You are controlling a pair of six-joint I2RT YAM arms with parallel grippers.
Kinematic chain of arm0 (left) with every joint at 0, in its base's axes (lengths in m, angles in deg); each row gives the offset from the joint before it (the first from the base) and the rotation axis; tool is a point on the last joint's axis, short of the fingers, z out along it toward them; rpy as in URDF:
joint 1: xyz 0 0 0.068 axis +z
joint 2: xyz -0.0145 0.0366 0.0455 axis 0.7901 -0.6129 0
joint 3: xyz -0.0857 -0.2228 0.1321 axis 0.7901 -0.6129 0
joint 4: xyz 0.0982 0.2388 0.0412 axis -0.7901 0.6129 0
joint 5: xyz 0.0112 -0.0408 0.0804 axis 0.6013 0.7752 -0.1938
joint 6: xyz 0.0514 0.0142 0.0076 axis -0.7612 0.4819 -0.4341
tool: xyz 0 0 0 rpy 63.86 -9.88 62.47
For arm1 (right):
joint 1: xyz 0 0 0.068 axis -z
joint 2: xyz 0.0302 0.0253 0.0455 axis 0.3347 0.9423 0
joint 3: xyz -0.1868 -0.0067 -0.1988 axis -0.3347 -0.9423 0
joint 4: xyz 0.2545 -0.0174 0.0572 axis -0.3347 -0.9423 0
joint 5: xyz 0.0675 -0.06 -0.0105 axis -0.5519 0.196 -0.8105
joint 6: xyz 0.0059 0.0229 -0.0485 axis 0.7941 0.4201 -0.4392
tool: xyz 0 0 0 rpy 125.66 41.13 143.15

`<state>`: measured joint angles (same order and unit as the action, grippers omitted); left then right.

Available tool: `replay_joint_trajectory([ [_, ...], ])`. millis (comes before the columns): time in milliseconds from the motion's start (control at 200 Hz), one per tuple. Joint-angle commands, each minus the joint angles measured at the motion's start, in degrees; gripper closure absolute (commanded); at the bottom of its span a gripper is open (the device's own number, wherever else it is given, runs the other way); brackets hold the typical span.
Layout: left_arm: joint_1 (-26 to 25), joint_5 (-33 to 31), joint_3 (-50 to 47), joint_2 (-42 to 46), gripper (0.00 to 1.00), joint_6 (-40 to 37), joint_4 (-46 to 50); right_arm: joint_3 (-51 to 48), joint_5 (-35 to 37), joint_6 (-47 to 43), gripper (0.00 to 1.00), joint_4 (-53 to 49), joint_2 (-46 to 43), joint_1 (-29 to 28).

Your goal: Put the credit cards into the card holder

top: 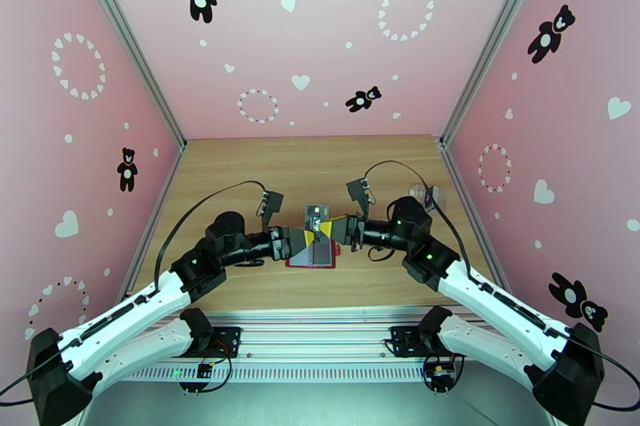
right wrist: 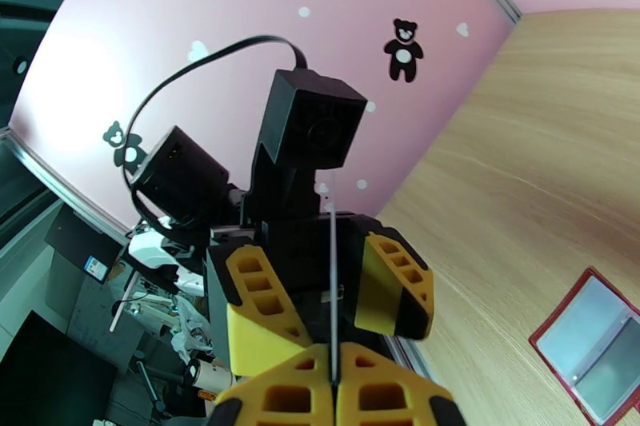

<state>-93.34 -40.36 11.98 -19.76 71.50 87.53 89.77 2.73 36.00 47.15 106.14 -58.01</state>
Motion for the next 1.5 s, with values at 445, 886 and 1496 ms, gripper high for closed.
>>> replay_joint_trajectory([
  [445, 11.36, 1.13, -6.27, -25.02, 0.54, -3.22, -0.57, 1.61, 4.47, 1.42, 1.0, -6.87, 34.12, 3.14],
  [886, 9.49, -1.48, -4.69, -35.9, 0.68, -3.74, -2.6, 1.61, 4.49, 3.65, 1.0, -6.18, 38.69, 2.8],
  [1496, 7.61, -4.46, -3.28, -37.63, 0.69, -4.32, -0.24, 1.18, 5.29, 3.93, 1.0, -5.38, 40.25, 2.34],
])
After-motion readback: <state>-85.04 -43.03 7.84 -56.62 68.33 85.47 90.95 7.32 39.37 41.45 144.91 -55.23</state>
